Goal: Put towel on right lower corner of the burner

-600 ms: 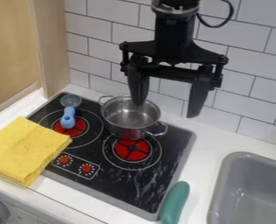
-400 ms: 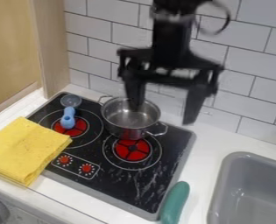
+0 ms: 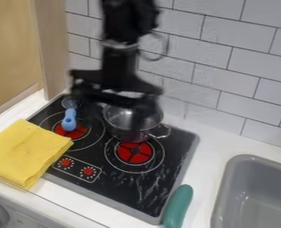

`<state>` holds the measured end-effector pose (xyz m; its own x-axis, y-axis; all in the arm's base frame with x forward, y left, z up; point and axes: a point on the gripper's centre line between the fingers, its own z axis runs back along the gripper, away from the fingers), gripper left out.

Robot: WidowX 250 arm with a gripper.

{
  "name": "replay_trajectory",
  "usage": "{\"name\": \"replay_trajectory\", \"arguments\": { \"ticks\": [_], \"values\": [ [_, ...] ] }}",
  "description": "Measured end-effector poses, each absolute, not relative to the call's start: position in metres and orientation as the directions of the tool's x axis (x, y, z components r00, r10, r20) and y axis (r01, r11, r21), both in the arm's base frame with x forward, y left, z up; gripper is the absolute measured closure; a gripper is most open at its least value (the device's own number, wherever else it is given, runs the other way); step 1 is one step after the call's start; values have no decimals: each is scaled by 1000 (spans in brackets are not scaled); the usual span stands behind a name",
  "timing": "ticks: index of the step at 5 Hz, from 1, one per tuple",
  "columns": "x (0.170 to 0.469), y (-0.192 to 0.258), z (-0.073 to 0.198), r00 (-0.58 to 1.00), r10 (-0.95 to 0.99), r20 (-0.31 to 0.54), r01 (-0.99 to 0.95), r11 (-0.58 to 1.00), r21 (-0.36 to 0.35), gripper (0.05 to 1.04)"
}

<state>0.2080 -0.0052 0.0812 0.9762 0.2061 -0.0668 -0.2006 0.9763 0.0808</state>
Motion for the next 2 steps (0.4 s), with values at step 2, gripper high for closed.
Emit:
{"name": "replay_trajectory", "arguments": {
  "ticks": [2],
  "values": [
    [199, 77, 59, 910, 409, -75, -402, 911, 88, 85]
  ]
}}
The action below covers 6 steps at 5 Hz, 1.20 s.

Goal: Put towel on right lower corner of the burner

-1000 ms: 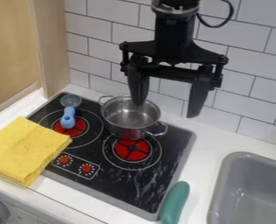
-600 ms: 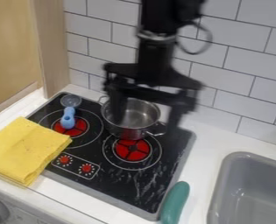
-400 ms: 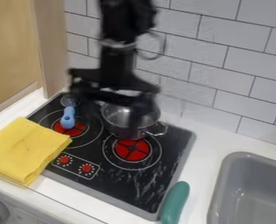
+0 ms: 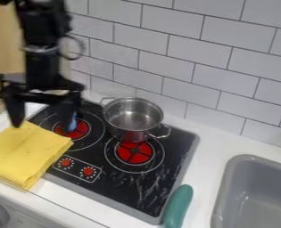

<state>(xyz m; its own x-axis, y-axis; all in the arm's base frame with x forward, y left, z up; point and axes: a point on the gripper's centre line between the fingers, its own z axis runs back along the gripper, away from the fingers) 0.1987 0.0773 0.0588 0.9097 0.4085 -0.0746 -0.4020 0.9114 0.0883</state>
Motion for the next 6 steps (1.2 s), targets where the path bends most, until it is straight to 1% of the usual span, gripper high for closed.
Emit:
{"name": "replay_trajectory", "arguments": {
  "ticks": [1, 2, 3, 4, 5, 6],
  "values": [
    [191, 99, 33, 879, 458, -132, -450, 889, 85, 85],
    [194, 106, 19, 883, 449, -136, -440, 893, 95, 85],
    [205, 109, 7, 882, 454, -126, -447, 891, 77, 85],
    [218, 111, 4, 879, 470, -84, -467, 883, 58, 85],
    [229, 110, 2, 875, 479, -70, -479, 878, 24, 85],
    [229, 105, 2, 869, 487, -85, -487, 873, 24, 85]
  ]
}}
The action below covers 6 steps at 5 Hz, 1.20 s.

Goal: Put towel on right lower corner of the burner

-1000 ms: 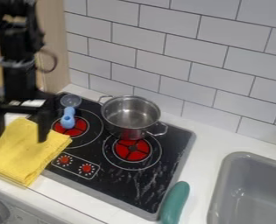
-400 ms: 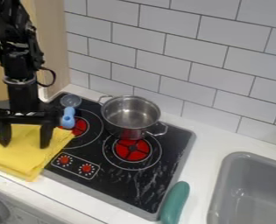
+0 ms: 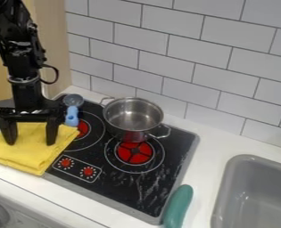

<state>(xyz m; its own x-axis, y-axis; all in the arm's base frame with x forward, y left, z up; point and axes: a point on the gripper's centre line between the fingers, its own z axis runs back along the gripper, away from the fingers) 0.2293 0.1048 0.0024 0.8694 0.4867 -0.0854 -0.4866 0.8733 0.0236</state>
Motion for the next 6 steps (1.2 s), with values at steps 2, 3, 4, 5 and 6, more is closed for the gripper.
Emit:
{"name": "replay_trajectory", "arguments": {
  "ticks": [2, 3, 4, 5, 6],
  "values": [
    [217, 91, 2, 851, 510, -120, -510, 859, 33, 85],
    [219, 76, 3, 863, 489, -124, -492, 871, 13, 85],
    [222, 57, 2, 887, 446, -123, -448, 894, 10, 85],
    [224, 39, 3, 899, 427, -101, -430, 903, -10, 85],
    [225, 19, 2, 921, 376, -101, -379, 925, -13, 85]
  ]
}}
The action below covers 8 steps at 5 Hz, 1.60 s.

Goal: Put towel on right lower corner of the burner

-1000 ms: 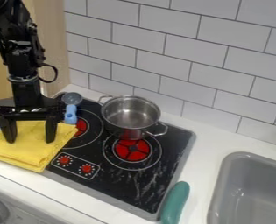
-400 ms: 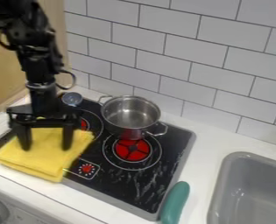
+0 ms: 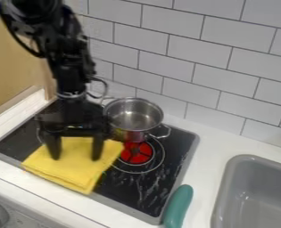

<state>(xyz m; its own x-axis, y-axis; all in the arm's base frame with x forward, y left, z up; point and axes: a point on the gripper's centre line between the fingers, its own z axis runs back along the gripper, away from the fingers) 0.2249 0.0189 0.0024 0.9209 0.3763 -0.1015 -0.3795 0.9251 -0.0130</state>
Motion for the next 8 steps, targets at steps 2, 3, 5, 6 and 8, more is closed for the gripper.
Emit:
{"name": "replay_trajectory", "arguments": {
  "ticks": [2, 3, 5, 6, 8],
  "values": [
    [217, 9, 0, 910, 395, -126, -400, 917, -13, 85],
    [212, -11, 4, 911, 390, -137, -393, 919, 5, 85],
    [201, -36, 26, 919, 385, -89, -387, 922, -8, 85],
    [183, -32, 30, 902, 421, -93, -421, 907, 23, 85],
    [175, -26, 61, 894, 448, -10, -447, 893, 59, 85]
  ]
}}
